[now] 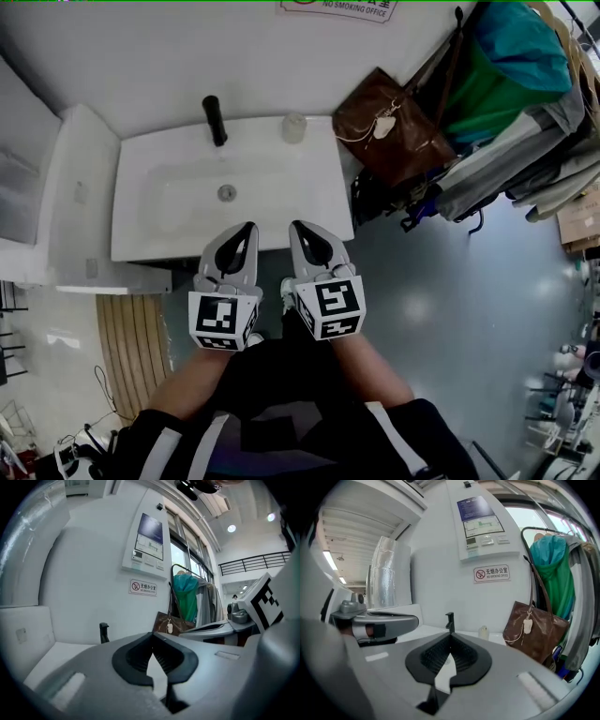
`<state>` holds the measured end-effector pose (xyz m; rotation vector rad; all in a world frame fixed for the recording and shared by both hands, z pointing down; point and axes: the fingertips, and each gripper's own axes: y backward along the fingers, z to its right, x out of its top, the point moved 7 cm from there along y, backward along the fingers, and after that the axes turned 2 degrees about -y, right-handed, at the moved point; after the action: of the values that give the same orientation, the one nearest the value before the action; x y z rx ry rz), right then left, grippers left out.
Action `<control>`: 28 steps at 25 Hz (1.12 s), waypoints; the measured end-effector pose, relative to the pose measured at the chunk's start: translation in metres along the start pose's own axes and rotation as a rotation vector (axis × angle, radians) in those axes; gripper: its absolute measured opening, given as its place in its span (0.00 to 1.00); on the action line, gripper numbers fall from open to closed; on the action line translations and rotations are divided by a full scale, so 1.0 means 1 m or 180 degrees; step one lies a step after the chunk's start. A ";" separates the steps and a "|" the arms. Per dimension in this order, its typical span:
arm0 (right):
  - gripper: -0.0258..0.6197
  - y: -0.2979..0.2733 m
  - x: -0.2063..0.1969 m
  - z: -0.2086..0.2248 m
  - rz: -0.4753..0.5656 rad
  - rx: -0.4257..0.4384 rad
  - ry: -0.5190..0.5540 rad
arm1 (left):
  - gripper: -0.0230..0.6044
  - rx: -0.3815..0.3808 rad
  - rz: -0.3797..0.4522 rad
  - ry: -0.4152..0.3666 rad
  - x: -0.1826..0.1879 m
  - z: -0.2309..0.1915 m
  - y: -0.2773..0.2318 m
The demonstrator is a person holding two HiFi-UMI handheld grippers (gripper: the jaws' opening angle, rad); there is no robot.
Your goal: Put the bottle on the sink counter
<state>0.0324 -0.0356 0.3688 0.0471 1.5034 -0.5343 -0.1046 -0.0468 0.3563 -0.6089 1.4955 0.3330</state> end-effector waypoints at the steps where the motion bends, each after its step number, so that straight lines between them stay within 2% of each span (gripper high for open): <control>1: 0.04 0.007 -0.002 -0.008 -0.0002 -0.0020 0.0001 | 0.04 -0.0026 0.0001 -0.0002 -0.002 0.001 0.012; 6: 0.04 0.043 -0.014 -0.049 -0.0028 -0.0075 -0.0072 | 0.04 -0.0118 -0.0067 -0.0020 -0.015 0.008 0.067; 14: 0.04 0.103 -0.021 -0.098 -0.0097 -0.0123 -0.0035 | 0.04 -0.0202 -0.0019 -0.0054 -0.015 0.027 0.140; 20: 0.04 0.142 -0.027 -0.116 -0.0118 -0.0111 0.0022 | 0.04 -0.0147 0.0062 -0.0030 -0.019 0.042 0.178; 28: 0.04 0.185 -0.042 -0.122 -0.0169 -0.0023 0.0046 | 0.04 -0.0148 -0.0021 0.0066 -0.031 0.075 0.213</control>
<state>-0.0132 0.1842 0.3434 0.0055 1.5239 -0.5720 -0.1650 0.1726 0.3482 -0.6559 1.5086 0.3582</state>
